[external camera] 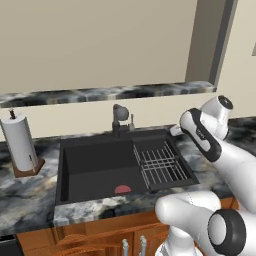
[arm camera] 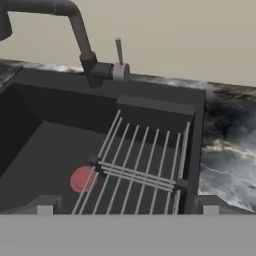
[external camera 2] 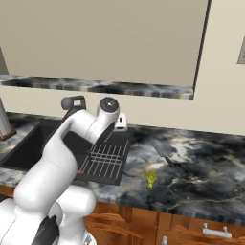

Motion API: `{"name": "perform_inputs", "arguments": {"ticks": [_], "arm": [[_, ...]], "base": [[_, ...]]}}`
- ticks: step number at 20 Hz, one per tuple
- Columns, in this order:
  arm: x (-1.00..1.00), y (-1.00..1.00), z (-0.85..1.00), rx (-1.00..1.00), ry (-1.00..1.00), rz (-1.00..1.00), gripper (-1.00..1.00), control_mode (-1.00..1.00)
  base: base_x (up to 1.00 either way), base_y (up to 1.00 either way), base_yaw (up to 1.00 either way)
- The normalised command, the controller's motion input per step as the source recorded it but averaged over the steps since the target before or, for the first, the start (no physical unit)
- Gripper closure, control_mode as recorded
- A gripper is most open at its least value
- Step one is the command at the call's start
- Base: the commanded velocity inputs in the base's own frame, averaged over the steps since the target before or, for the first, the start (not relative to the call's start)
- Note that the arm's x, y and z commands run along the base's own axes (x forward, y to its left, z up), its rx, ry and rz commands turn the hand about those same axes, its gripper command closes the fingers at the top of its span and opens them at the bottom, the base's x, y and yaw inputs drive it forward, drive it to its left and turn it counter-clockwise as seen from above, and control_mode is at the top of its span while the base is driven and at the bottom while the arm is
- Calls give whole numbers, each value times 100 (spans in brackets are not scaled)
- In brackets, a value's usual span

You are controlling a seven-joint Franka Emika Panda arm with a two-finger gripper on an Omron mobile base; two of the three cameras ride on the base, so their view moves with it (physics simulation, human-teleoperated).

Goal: Turn on the sink faucet. Then move the broccoli from the counter to the sink. Turn off the sink. Move the vegetable from the sink to the pot next to the stove. Finally move the pot to the rear left burner.

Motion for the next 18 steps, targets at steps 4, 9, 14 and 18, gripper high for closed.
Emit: {"name": "perform_inputs", "arguments": {"ticks": [4, 9, 14, 18], "arm": [[44, 17, -11, 0, -14, 2, -100, -100], [61, 15, -23, 0, -12, 6, -100, -100], [62, 3, -19, 1, -7, 9, -100, -100], [55, 1, -12, 5, -11, 13, -100, -100]], "base": [[0, 0, 0], [0, 0, 0], [0, 0, 0], [0, 0, 0]]}}
